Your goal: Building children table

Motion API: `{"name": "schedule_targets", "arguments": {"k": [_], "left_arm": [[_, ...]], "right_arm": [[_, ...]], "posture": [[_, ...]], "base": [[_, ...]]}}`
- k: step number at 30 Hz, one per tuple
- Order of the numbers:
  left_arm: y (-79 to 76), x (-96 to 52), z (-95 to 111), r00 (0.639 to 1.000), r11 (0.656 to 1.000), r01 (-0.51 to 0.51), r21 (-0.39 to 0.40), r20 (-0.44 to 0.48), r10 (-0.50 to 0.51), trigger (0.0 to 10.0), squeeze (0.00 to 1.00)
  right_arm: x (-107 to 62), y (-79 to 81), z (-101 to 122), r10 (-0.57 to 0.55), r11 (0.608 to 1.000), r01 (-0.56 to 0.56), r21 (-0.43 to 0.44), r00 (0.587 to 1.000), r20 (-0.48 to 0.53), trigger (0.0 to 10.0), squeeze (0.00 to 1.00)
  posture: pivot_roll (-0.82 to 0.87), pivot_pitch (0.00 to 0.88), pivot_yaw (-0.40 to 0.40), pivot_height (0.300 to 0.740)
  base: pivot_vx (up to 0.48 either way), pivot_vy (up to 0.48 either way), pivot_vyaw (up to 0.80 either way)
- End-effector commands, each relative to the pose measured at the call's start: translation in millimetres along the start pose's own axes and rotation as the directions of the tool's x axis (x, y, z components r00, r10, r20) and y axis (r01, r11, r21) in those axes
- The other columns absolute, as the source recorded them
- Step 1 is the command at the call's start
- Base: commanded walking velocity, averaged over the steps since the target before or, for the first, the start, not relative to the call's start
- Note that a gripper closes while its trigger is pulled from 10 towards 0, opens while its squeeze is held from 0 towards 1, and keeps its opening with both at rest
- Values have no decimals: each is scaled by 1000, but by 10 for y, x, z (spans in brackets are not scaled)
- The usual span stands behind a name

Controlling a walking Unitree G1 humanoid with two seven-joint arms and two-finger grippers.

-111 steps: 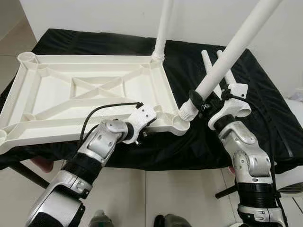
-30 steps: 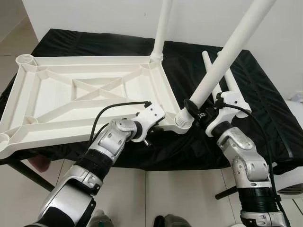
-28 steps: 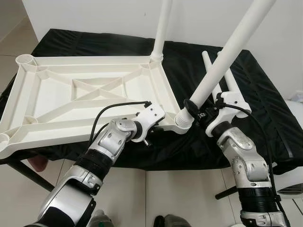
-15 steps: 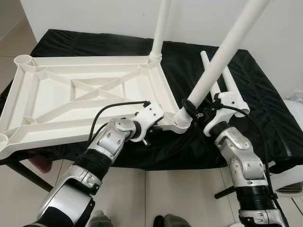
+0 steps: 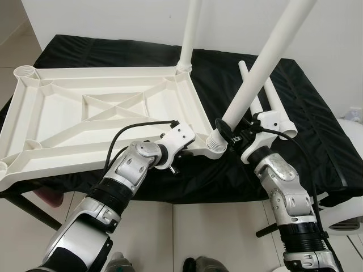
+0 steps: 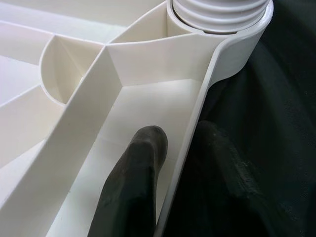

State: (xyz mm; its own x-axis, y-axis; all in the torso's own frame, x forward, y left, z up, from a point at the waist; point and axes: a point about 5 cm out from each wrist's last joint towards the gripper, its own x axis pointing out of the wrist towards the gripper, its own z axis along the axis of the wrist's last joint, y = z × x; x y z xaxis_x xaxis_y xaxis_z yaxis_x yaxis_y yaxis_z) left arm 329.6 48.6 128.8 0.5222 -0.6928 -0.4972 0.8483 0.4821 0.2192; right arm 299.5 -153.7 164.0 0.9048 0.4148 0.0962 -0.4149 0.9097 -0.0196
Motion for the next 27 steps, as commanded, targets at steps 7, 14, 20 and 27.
{"name": "schedule_targets", "arguments": {"k": [7, 14, 20, 27], "left_arm": [[94, -69, 37, 999, 998, -49, 29, -2, 49, 10000, 0], [91, -77, 35, 999, 998, -49, 32, -1, 49, 10000, 0], [88, -73, 50, 999, 998, -49, 35, 2, 49, 10000, 0], [95, -82, 58, 999, 998, -51, 37, 4, 51, 10000, 0]], "right_arm": [[-141, 68, -266, 19, 998, -16, 63, 999, -46, 10000, 0], [-155, 91, -251, 19, 999, -18, 51, 1000, -17, 10000, 0], [-84, 133, -292, 43, 999, -44, -2, 996, -78, 10000, 0], [4, 119, -328, 48, 998, -53, -35, 990, -133, 10000, 0]], "posture": [[36, 47, -81, 740], [37, 43, -81, 740], [38, 38, -80, 740], [45, 32, -83, 740]], "base": [[0, 0, 0], [0, 0, 0], [0, 0, 0], [0, 0, 0]]}}
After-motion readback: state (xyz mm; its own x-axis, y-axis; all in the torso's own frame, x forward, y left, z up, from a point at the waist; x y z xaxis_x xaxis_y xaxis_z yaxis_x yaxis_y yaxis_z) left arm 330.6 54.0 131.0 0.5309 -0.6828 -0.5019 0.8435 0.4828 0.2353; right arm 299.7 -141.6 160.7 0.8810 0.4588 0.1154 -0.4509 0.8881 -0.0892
